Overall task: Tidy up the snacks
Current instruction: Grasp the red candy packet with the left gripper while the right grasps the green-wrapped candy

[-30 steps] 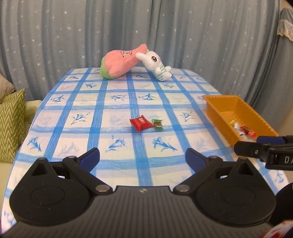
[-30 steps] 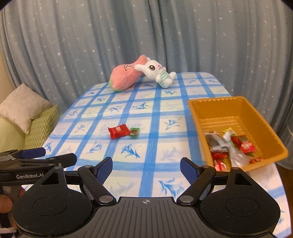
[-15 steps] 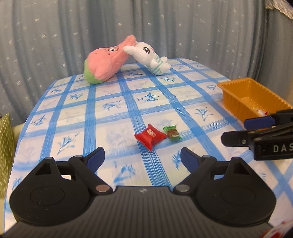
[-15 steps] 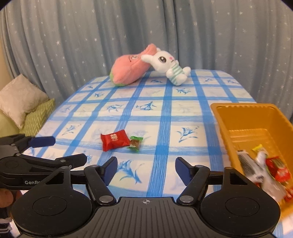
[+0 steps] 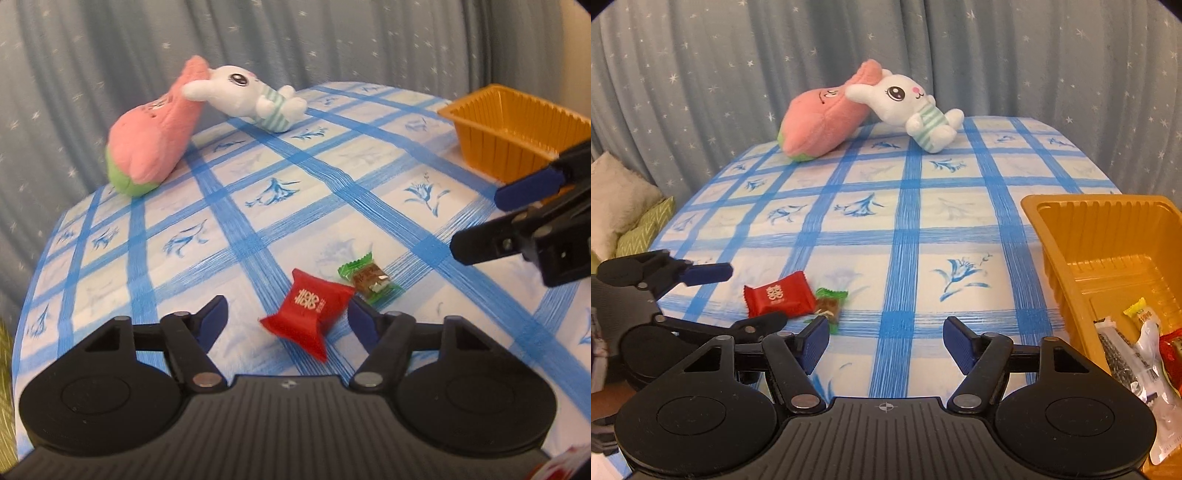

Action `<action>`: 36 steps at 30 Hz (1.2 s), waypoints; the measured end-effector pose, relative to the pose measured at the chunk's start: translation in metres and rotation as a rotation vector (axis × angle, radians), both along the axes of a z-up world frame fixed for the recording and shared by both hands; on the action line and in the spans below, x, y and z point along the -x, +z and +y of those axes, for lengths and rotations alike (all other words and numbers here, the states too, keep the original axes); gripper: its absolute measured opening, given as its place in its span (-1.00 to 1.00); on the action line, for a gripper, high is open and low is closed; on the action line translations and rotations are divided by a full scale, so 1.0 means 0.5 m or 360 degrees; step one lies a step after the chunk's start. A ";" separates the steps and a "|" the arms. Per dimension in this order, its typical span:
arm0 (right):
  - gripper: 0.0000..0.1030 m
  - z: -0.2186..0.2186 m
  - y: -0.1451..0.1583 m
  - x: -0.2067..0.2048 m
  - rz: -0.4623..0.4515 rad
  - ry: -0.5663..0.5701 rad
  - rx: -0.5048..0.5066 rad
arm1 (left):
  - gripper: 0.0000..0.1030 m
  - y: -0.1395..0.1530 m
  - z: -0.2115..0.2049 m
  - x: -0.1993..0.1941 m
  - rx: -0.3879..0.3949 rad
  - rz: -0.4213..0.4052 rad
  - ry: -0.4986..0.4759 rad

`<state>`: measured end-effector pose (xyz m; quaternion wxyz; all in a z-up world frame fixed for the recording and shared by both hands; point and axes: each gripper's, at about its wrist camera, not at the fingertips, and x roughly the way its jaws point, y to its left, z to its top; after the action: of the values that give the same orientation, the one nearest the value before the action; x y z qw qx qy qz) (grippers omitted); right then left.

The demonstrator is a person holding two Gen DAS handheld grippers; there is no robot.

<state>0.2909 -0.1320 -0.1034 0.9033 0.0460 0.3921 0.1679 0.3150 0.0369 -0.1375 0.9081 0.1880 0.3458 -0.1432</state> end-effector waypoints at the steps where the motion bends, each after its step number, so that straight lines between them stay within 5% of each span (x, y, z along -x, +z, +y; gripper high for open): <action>1: 0.34 0.000 -0.001 -0.003 -0.0001 0.0000 -0.0001 | 0.27 -0.005 -0.001 -0.005 0.0001 0.0010 -0.0024; 8: 0.34 0.016 -0.007 -0.027 -0.0004 0.0026 0.0006 | -0.12 -0.023 0.005 -0.022 0.0069 0.0059 -0.0019; 10: 0.34 0.022 -0.013 -0.033 0.0006 0.0039 0.0010 | -0.36 -0.024 0.013 -0.021 0.0086 0.0062 -0.0002; 15: 0.34 0.047 -0.022 -0.042 -0.0017 0.0123 0.0014 | -0.48 -0.016 0.056 -0.023 0.0196 0.0092 0.0169; 27: -0.20 0.106 -0.070 -0.078 0.0010 0.0245 -0.0007 | -0.51 -0.018 0.102 -0.017 0.0273 0.0081 0.0315; 36: -0.50 0.141 -0.087 -0.078 -0.0071 0.0278 0.0173 | -0.31 -0.025 0.104 -0.016 0.0253 0.0035 0.0320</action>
<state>0.3298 -0.0616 -0.1468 0.8949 -0.0410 0.3830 0.2255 0.3231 0.0891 -0.1499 0.9260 0.0782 0.3605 -0.0804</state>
